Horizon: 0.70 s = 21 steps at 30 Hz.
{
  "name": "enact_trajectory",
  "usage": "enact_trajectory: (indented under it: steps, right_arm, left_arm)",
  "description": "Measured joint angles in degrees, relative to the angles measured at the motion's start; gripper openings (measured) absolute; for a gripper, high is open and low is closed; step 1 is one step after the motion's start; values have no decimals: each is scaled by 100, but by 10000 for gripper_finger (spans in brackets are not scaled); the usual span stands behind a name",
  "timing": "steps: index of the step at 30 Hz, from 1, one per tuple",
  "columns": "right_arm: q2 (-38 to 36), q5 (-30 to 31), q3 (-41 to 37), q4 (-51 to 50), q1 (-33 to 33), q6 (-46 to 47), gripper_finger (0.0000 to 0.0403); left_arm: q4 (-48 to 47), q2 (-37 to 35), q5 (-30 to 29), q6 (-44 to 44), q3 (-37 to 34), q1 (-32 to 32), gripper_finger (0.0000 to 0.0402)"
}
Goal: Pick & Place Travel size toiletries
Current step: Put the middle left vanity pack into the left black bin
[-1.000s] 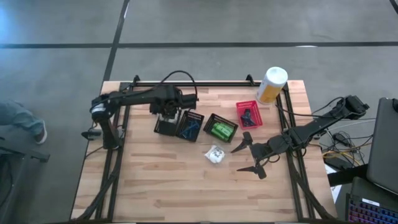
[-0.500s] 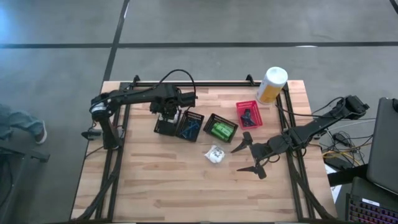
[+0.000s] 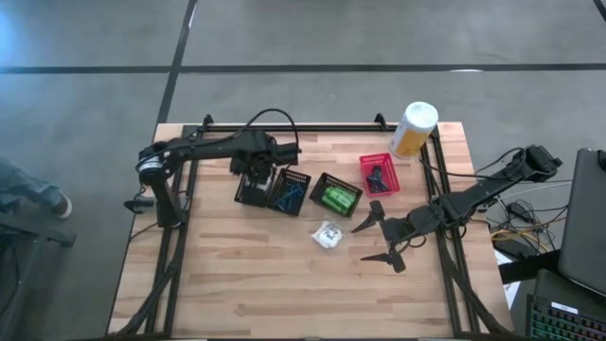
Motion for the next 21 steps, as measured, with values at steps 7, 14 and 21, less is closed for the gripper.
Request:
enact_trajectory:
  steps: [7,14,21]
  right_arm:
    - [0,-2,0,0,0,0,364]
    - [0,-2,0,0,2,0,364]
    - [0,0,0,0,2,0,364]
  left_arm:
    - [248,-1,73,-64,-296,0,1]
    - [270,-1,74,-46,-316,-16,2]
    - [306,0,99,197,-318,-24,2]
